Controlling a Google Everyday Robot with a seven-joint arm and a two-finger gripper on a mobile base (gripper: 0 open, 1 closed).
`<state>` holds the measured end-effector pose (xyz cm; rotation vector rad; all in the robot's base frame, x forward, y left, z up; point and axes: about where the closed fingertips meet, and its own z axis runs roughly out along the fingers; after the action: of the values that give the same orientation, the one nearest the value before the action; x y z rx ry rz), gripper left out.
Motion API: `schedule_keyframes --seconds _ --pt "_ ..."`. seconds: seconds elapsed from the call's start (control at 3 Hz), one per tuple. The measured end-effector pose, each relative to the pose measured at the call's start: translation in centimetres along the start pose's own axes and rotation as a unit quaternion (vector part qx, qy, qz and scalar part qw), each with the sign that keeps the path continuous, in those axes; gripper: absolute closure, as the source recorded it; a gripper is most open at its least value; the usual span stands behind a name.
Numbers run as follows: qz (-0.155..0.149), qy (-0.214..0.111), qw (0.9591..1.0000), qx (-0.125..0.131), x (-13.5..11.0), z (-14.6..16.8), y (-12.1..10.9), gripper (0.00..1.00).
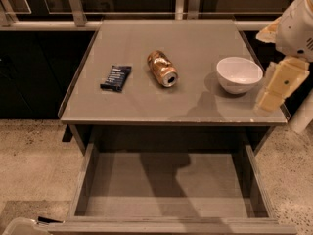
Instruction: Place orange can into top drawer
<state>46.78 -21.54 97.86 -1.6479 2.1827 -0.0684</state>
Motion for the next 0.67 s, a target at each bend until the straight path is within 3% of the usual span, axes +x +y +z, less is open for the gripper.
schedule_keyframes --seconds 0.67 --pt "0.058 -0.082 0.995 0.005 -2.3 3.3 -6.0 0.0"
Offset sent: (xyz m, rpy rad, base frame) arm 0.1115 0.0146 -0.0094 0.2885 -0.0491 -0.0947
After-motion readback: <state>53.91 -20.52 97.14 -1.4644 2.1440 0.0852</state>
